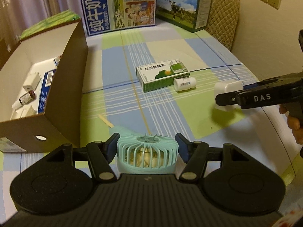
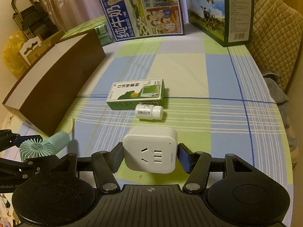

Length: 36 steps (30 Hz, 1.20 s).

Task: Organize rigid objects
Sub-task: 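Grasp the mint-green fan with the left tool while the right tool grasps the white power strip, then lift the fan and power strip and carry them over the shoebox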

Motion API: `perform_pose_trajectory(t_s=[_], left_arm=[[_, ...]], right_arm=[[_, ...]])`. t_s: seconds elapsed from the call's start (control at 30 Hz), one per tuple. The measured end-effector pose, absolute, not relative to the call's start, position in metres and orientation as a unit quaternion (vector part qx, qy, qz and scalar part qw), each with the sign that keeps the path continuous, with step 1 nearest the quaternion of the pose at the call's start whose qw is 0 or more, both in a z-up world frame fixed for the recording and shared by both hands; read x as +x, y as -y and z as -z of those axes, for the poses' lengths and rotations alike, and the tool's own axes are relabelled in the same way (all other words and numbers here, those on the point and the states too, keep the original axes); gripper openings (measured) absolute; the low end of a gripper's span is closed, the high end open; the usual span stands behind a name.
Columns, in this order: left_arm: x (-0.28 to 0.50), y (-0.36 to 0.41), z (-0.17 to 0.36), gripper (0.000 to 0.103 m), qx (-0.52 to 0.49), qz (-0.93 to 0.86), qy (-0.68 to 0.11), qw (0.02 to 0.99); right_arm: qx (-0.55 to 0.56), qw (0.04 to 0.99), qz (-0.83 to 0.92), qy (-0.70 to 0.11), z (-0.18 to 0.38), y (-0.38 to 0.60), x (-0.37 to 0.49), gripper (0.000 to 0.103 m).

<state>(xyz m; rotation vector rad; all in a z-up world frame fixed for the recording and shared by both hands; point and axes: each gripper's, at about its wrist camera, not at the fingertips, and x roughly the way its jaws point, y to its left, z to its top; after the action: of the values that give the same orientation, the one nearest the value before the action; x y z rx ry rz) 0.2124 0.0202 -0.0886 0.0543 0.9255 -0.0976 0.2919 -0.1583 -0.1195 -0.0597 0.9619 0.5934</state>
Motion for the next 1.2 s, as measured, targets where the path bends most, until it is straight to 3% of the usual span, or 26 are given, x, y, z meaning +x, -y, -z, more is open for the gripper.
perform_pose_trajectory(t_s=[0.27,0.63,1.2], left_arm=[[0.198,-0.023,0.118,0.060,0.042,0.037,-0.459,0.887],[0.181,-0.050,0.153,0.062,-0.035,-0.011,-0.509,0.860],[0.171,-0.045,0.113,0.059,-0.028,0.034,-0.480,0.876]], right_arm=[[-0.031,0.841,-0.277,-0.463,0.123,0.160,0.285,0.057],[-0.039,0.832,-0.282,-0.475,0.129,0.160,0.280,0.057],[-0.033,0.834,-0.286,-0.470,0.123,0.160,0.276,0.057]])
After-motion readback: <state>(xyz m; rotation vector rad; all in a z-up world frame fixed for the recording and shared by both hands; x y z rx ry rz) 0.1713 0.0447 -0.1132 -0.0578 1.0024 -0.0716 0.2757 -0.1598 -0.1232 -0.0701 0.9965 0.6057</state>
